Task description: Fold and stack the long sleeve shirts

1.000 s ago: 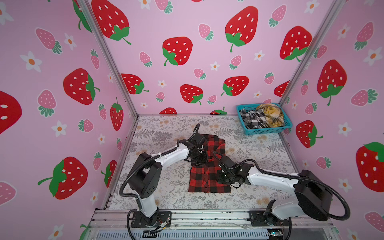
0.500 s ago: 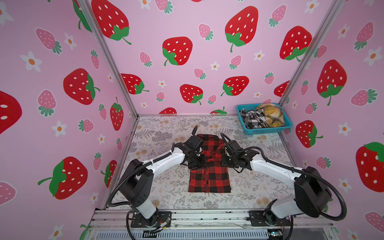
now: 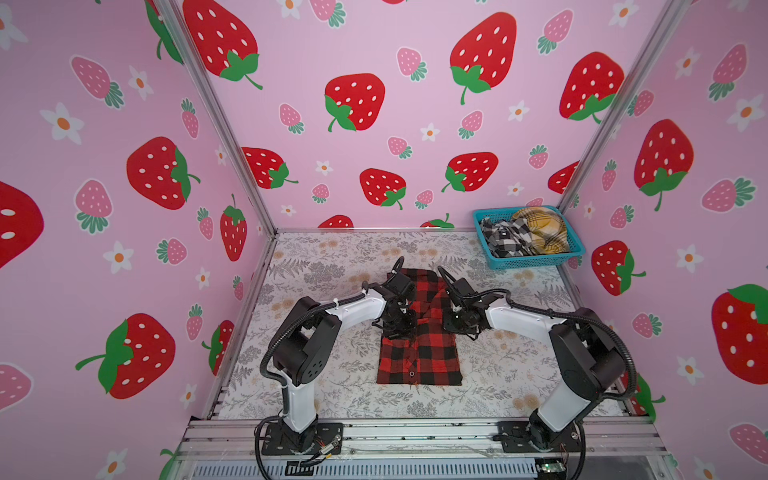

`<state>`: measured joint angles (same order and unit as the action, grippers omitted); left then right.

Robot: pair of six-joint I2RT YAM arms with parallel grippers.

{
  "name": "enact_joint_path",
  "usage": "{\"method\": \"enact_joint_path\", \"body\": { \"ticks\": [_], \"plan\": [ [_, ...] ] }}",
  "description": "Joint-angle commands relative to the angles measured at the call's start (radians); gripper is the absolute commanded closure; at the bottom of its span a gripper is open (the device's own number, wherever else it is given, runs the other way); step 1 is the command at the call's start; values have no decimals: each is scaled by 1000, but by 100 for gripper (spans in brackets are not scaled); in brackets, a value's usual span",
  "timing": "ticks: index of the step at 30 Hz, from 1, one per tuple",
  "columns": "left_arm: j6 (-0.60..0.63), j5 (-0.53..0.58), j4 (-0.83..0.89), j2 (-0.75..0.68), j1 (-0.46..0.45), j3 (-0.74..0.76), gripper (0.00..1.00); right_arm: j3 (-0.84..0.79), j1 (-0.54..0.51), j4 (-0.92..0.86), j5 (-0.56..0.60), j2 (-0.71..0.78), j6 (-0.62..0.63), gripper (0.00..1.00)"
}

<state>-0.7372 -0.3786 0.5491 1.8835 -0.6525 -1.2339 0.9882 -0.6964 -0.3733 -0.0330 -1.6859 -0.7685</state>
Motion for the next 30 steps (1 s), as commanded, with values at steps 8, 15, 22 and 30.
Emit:
{"method": "enact_joint_path", "body": {
  "ticks": [8, 15, 22, 30],
  "plan": [
    [48, 108, 181, -331, 0, -19, 72, 120, -85, -243, 194, 235, -10, 25],
    [-21, -15, 169, -411, -109, 106, 83, -106, -175, -159, 214, 517, -225, 24],
    [-87, -69, 28, -275, -157, 197, 86, -291, -213, -110, 193, 683, -319, 30],
    [-74, -83, 21, -151, -159, 174, 90, -350, -214, -165, 65, 593, -291, 35]
  ]
}}
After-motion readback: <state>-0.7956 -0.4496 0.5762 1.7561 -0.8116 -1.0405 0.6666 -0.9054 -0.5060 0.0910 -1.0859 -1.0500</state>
